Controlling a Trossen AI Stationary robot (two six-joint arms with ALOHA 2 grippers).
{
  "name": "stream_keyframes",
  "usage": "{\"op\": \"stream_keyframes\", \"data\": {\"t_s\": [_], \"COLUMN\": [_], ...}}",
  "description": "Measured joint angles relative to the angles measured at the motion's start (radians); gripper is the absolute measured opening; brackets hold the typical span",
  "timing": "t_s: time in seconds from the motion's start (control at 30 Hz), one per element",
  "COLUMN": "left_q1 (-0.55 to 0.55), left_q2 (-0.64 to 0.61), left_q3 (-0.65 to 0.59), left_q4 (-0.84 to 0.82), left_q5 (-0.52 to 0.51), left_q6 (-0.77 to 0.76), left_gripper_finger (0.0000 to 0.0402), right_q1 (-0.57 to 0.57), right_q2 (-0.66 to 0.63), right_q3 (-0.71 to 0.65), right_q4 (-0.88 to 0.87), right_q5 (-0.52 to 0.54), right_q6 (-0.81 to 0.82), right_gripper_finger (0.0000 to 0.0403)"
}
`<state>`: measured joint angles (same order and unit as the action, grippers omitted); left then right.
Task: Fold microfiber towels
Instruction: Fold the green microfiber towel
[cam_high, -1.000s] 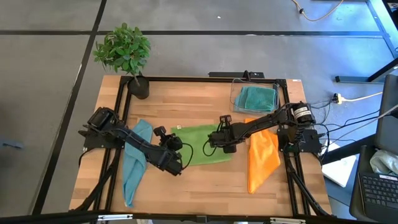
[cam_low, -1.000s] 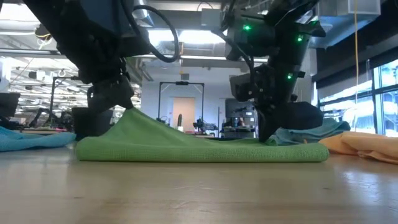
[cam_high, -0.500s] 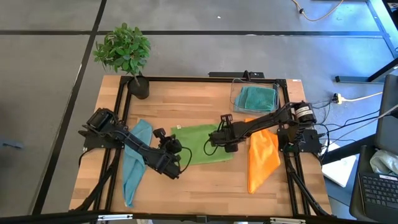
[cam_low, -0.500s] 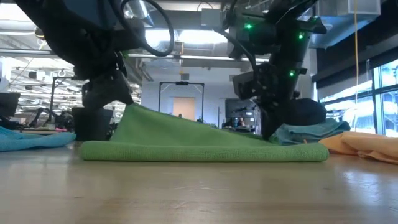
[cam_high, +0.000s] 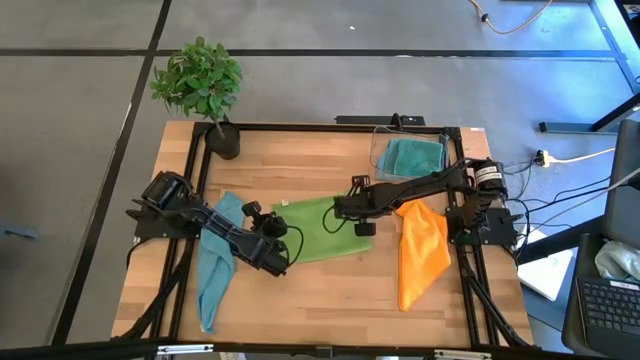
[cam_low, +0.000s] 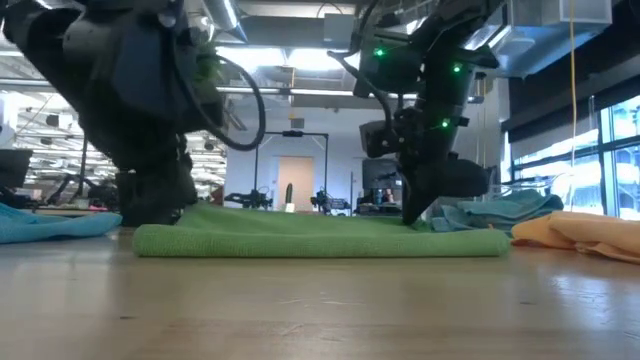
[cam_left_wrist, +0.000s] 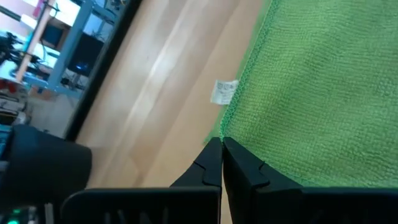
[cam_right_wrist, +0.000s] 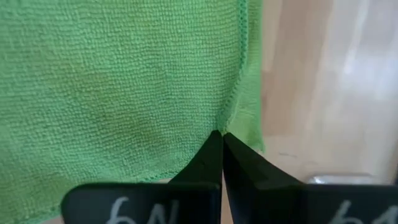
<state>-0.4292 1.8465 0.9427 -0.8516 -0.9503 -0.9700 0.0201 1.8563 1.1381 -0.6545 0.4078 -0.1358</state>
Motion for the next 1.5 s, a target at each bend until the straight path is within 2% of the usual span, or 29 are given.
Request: {"op": "stream_keyframes", "data": {"t_s": [0.2,0.3,0.57,0.7,0.9,1.17,1.23,1.4,1.43,1.5], "left_q1": [0.000,0.000,-0.007,-0.026,-0.060,-0.108,-0.133,-0.173,-0.177,-0.184], "left_q2": [0.000,0.000,0.000,-0.001,-0.002,-0.010,-0.019,-0.032,-0.032,-0.032], "left_q3": [-0.019,-0.013,-0.007,-0.007,-0.006,0.021,0.047,0.103,0.109,0.114], "left_q4": [0.013,0.012,0.002,-0.037,-0.076,-0.127,-0.172,-0.250,-0.251,-0.206], "left_q5": [0.000,-0.001,-0.003,-0.002,0.006,0.027,0.012,-0.086,-0.087,-0.072], "left_q6": [-0.033,-0.042,-0.078,-0.125,-0.147,-0.153,-0.172,-0.228,-0.229,-0.207], "left_gripper_finger": [0.0000,0.0009,0.0084,0.0101,0.0098,0.0095,0.0095,0.0094,0.0094,0.0094], "right_q1": [-0.049,-0.067,-0.081,-0.081,-0.076,-0.046,-0.037,-0.028,-0.029,-0.028], "right_q2": [0.001,0.002,0.002,0.001,-0.001,-0.012,-0.038,-0.120,-0.135,-0.165], "right_q3": [0.000,0.000,0.000,0.000,0.000,0.000,0.000,0.000,0.000,0.000], "right_q4": [0.041,0.045,0.043,0.002,-0.053,-0.112,-0.127,-0.124,-0.117,-0.120], "right_q5": [-0.125,-0.129,-0.087,-0.054,-0.042,-0.172,-0.155,-0.036,-0.043,-0.133], "right_q6": [-0.001,-0.001,0.012,0.054,0.058,-0.002,-0.002,0.000,0.004,0.023], "right_gripper_finger": [0.0013,0.0032,0.0111,0.0135,0.0129,0.0104,0.0102,0.0098,0.0098,0.0098]}}
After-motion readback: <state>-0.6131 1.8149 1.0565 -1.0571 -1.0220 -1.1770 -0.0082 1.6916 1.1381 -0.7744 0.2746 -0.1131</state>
